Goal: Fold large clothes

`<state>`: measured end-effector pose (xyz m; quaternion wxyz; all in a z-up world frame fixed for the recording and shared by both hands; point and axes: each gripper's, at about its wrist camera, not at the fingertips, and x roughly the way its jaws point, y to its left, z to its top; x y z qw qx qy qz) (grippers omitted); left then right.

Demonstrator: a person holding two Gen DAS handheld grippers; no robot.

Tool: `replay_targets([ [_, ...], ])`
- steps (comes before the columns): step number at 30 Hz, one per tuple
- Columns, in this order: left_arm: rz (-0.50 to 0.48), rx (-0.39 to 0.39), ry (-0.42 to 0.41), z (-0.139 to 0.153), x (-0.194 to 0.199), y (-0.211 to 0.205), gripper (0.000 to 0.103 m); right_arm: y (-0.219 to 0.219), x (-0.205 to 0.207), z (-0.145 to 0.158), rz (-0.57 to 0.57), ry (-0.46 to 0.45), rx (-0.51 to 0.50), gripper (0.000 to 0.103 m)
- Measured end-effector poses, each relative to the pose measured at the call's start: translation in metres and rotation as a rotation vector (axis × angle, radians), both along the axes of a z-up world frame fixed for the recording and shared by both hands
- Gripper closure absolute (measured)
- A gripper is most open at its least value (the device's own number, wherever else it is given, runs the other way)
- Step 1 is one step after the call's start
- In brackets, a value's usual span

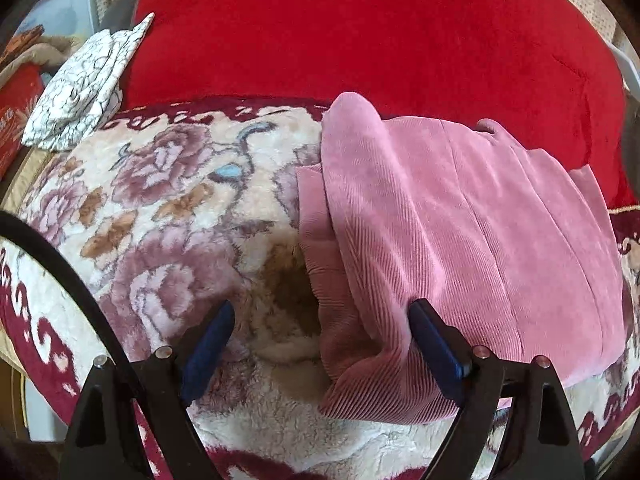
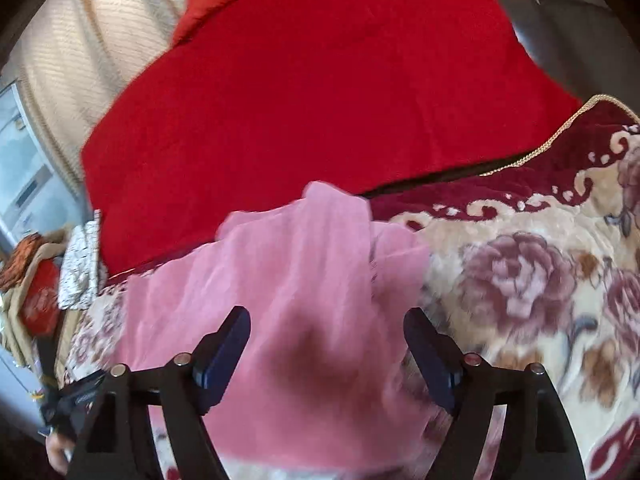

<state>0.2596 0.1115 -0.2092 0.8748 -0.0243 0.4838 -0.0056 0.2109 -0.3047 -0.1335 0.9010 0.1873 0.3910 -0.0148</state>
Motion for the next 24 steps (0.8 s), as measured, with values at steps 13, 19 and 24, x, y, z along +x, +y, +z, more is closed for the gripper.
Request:
replay_targets([
  [13, -0.025, 0.107, -0.169, 0.021, 0.000, -0.007, 0.014, -0.018, 0.015, -0.030, -0.058, -0.016, 0.147, 0.097],
  [19, 0.019, 0.111, -0.032, -0.004, 0.017, -0.015, 0.013, -0.035, 0.018, -0.075, -0.106, 0.109, 0.193, 0.098],
  [24, 0.039, 0.075, -0.033, 0.013, 0.002, -0.010, 0.013, -0.040, 0.003, -0.054, -0.133, 0.067, 0.227, 0.093],
])
